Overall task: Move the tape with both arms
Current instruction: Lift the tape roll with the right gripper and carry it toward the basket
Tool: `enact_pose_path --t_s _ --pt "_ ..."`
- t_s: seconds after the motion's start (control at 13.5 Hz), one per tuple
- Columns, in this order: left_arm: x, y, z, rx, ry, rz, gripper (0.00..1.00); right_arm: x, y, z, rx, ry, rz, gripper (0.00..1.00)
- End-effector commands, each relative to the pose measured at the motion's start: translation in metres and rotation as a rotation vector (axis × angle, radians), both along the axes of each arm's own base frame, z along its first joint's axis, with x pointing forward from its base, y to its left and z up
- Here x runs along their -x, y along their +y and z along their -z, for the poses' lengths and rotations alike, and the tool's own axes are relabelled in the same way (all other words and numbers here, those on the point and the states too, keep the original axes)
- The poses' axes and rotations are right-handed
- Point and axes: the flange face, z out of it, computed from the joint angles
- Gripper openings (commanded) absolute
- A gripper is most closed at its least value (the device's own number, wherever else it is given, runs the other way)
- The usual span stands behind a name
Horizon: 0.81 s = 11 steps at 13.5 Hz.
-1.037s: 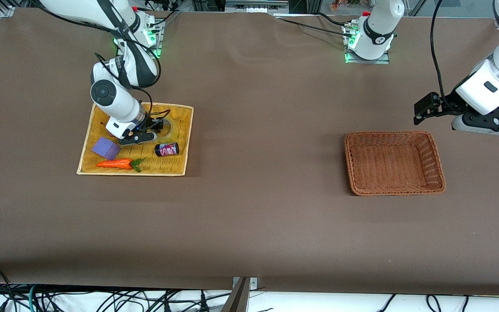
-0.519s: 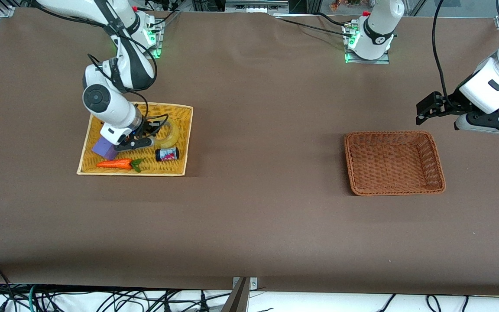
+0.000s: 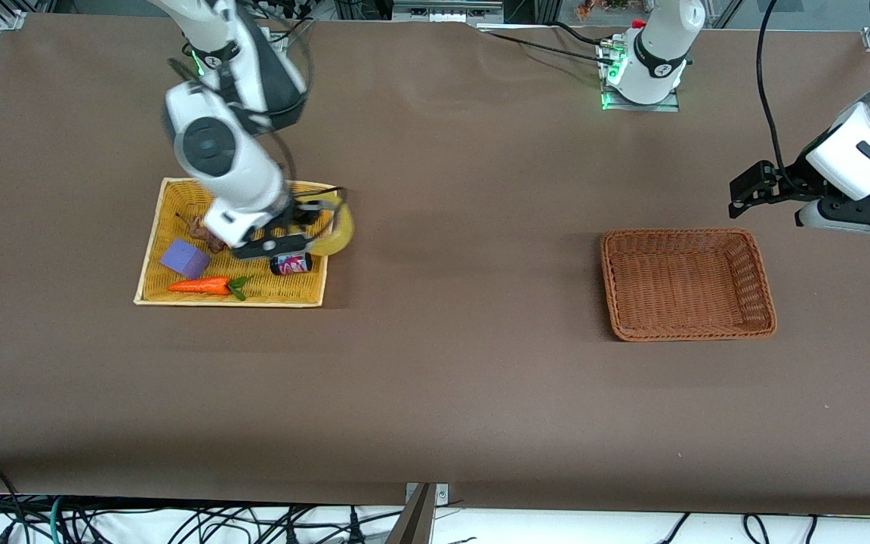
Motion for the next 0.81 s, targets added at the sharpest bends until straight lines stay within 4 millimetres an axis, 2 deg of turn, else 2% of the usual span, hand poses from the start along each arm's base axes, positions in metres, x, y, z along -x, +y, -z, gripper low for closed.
enact_pose_path --t_s 0.0,0.22,0.52,0.59,0.74 --pt "0.0 0.002 -0.004 -0.021 0.011 0.009 1.0 0.02 0.099 0.013 0.006 0.001 0.096 0.0" --pt "0.001 0.003 -0.003 -0.021 0.016 0.007 1.0 0.055 0.181 0.046 -0.009 -0.014 0.213 0.0" --pt "0.003 0.001 -0.003 -0.022 0.025 0.011 1.0 0.095 0.265 0.1 -0.108 -0.056 0.346 0.0" --pt "0.002 0.0 -0.002 -0.013 0.027 0.012 1.0 0.102 0.28 0.113 -0.126 -0.063 0.37 0.0" --pt "0.003 -0.011 -0.005 -0.006 0.022 0.028 1.0 0.105 0.288 0.13 -0.15 -0.073 0.381 0.0"
